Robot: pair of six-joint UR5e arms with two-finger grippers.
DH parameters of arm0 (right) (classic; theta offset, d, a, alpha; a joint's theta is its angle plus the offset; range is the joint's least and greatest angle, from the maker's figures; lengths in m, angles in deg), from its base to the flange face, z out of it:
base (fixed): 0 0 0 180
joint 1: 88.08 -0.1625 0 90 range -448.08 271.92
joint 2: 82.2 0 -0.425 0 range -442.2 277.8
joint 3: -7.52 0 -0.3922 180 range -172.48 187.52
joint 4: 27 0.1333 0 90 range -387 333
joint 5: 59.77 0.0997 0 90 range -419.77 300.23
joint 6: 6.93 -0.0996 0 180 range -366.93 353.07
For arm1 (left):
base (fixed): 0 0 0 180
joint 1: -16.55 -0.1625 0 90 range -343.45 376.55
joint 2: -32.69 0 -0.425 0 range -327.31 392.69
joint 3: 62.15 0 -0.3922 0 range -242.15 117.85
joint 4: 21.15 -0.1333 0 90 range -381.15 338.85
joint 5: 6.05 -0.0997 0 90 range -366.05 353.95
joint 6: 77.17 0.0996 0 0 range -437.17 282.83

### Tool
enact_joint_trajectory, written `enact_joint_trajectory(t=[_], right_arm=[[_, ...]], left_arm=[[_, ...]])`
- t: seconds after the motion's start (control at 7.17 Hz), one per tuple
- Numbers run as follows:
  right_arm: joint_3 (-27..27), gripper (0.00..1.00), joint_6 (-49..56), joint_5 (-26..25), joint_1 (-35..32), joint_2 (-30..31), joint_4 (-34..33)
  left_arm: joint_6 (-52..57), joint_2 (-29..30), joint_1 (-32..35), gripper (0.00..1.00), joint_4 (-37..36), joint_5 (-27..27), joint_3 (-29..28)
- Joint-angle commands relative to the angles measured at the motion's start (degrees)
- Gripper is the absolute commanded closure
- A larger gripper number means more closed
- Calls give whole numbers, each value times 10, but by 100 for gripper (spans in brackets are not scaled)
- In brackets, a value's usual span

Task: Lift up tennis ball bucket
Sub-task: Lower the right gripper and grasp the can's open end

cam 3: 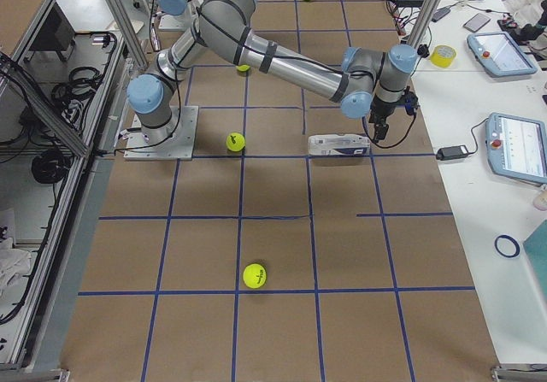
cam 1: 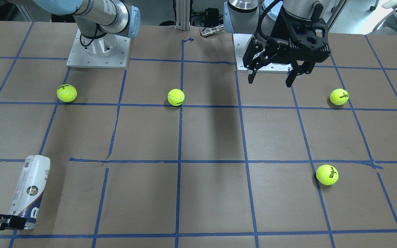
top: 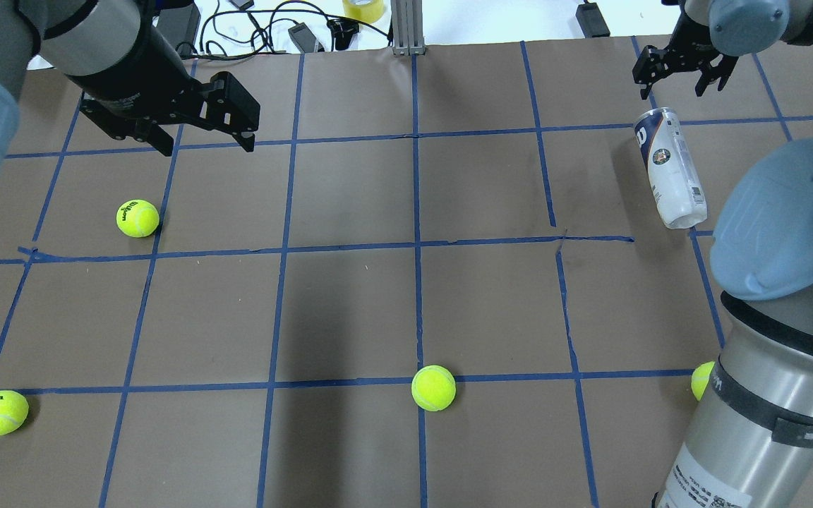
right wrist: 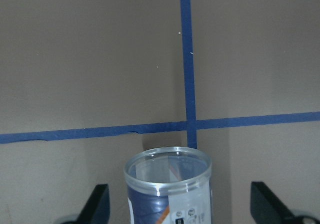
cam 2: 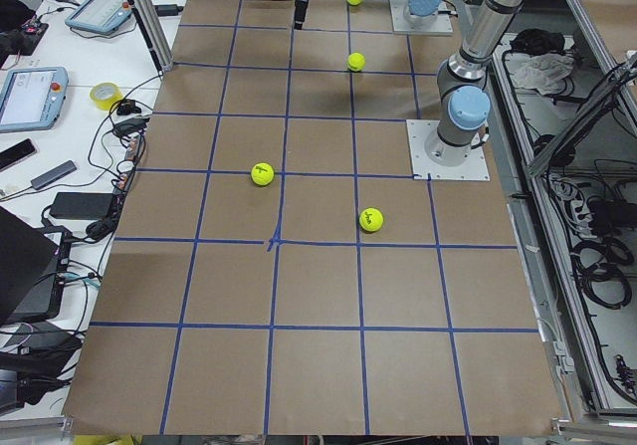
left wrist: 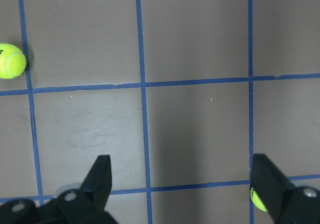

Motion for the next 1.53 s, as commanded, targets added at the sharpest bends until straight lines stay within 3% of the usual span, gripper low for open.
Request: enact_joint_trajectory(t=[0.0, 0.42, 0.98, 1.12, 1.26, 1.4], right_arm=[[-5, 0, 34, 3, 1, -12, -3], [-12, 0, 34, 4, 8, -21, 42], [-23, 0, 33, 6, 15, -27, 36], [-27, 5, 34, 23, 16, -29, 28], [-28, 22, 38, 24, 16, -29, 25], [-28, 25, 38, 24, 16, -29, 24]], left_arm=[[0, 0, 0, 0, 0, 0, 1], [0, 0, 0, 0, 1, 0, 0], [0, -1, 0, 0, 2, 0, 0], [0, -2, 0, 0, 3, 0, 0], [0, -1, 0, 0, 2, 0, 0], [0, -2, 0, 0, 4, 0, 0]])
